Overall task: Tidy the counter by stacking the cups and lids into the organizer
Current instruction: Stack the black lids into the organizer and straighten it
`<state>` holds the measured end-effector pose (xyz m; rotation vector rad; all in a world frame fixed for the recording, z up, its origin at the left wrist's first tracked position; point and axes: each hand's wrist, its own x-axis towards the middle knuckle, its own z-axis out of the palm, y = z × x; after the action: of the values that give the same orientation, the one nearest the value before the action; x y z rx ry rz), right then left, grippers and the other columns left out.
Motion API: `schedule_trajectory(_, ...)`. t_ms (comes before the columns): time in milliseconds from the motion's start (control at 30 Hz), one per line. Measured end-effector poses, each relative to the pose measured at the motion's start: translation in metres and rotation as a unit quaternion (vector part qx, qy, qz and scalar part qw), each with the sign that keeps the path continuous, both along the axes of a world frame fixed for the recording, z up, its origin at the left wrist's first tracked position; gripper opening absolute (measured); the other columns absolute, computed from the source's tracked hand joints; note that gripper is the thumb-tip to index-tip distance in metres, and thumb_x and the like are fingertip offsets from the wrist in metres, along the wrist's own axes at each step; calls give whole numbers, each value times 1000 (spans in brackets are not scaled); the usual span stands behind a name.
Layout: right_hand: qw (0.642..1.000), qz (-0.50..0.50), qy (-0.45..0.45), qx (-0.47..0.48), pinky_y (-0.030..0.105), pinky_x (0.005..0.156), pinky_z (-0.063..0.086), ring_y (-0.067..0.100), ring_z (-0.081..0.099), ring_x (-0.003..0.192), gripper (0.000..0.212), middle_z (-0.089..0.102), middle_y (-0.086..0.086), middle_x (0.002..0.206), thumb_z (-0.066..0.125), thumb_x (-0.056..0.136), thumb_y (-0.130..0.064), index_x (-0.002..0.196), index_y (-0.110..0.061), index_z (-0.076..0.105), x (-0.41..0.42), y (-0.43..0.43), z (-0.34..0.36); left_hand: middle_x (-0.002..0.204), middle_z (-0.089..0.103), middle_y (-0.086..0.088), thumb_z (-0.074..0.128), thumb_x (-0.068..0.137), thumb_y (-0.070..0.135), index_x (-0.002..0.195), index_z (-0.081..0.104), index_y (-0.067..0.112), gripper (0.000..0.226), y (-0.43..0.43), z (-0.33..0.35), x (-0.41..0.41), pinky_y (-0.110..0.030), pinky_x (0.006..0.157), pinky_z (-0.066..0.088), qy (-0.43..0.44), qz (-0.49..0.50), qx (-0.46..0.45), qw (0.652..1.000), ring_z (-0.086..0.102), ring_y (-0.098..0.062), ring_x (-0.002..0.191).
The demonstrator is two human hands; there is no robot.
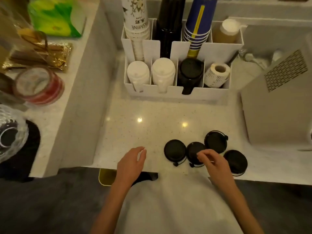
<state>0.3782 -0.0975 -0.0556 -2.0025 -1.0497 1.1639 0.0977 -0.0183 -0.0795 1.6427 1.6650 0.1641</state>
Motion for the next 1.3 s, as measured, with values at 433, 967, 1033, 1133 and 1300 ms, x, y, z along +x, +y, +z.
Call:
schedule_trajectory(433,805,463,-350,-120,41,99,42,34,34,125,91,30,9,145,74,73,-44,147,-29,23,-54,94,-37,129,58,-6,42,100,36,135,50,18,40,29,-23,58,-41,103,46,-158,98,-196,963,58,-18,111)
schedule_trajectory(967,969,243,-44,23,29,106,41,17,41,132,79,35,-11,149,70,87,-30,149,-40,22,-24,101,23,136,57,-18,64,88,48,127,59,20,48,55,-5,71,-52,89,50,-595,252,-368,668,58,-37,116)
schedule_trajectory(1033,951,220,-219,2,40,110,35,24,32,139,71,31,1,155,64,91,-21,149,-33,25,3,92,11,134,58,-20,66,87,44,119,63,16,42,52,-7,70,-55,91,49,-601,273,-375,651,57,-41,115)
schedule_trajectory(1133,900,314,-255,-163,46,111,30,32,25,140,74,30,5,154,65,89,-22,150,-31,25,29,75,-12,128,61,-20,63,89,40,111,65,16,33,41,-11,69,-58,89,49,-609,298,-375,633,59,-42,112)
schedule_trajectory(1300,864,381,-297,-144,40,103,38,27,28,130,78,31,4,145,71,79,-43,144,-34,30,18,51,-33,126,62,-20,61,91,41,113,65,16,34,32,-10,62,-59,89,50,-622,323,-340,626,61,-42,109)
